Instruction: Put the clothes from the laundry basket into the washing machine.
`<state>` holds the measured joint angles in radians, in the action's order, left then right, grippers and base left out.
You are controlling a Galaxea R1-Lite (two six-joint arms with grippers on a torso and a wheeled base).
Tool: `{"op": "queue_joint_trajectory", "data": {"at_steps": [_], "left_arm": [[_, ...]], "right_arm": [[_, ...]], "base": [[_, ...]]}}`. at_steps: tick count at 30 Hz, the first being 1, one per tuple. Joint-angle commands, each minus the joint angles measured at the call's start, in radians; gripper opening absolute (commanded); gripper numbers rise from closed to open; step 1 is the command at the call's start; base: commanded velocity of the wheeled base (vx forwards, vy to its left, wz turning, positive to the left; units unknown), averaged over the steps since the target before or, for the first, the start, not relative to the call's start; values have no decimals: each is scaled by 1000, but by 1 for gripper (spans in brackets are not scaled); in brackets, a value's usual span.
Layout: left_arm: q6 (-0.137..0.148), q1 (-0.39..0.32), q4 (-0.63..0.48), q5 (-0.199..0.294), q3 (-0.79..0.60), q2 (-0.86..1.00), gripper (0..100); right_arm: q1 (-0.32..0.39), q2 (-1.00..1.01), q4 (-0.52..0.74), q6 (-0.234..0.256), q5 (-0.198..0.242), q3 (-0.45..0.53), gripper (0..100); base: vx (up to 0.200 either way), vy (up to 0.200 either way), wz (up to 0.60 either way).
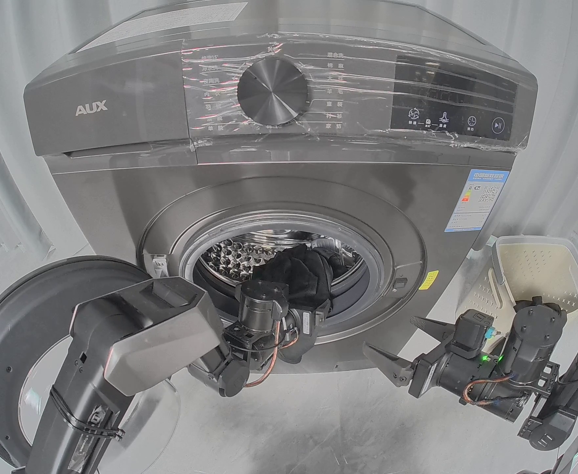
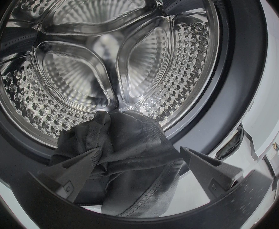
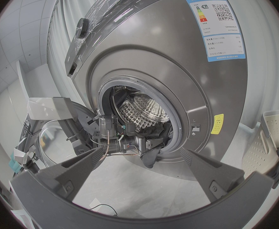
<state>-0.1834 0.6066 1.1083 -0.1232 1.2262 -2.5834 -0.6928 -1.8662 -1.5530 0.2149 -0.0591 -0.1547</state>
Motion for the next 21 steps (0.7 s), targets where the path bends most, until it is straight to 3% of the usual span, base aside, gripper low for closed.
{"op": "queue_joint_trajectory", "data": {"at_steps": [1, 7, 8, 16, 21], "left_arm": [[2, 1, -1, 0, 29, -47, 100], [10, -1, -1, 0, 62, -84, 100], [10, -2, -1, 0, 67, -84, 0], [12, -13, 15, -23, 168, -103, 0], [10, -37, 27, -84, 279, -107, 0]], "right_arm": [[-1, 1, -4, 0, 1, -2, 100], [-1, 1, -4, 0, 1, -14, 100], [-1, 1, -4, 0, 1, -14, 100], [-2, 1, -4, 1, 2, -22, 100], [-8, 1, -4, 1, 2, -23, 100]], "base": [[0, 0, 0], [0, 0, 0], [0, 0, 0], [0, 0, 0], [0, 0, 0]]}}
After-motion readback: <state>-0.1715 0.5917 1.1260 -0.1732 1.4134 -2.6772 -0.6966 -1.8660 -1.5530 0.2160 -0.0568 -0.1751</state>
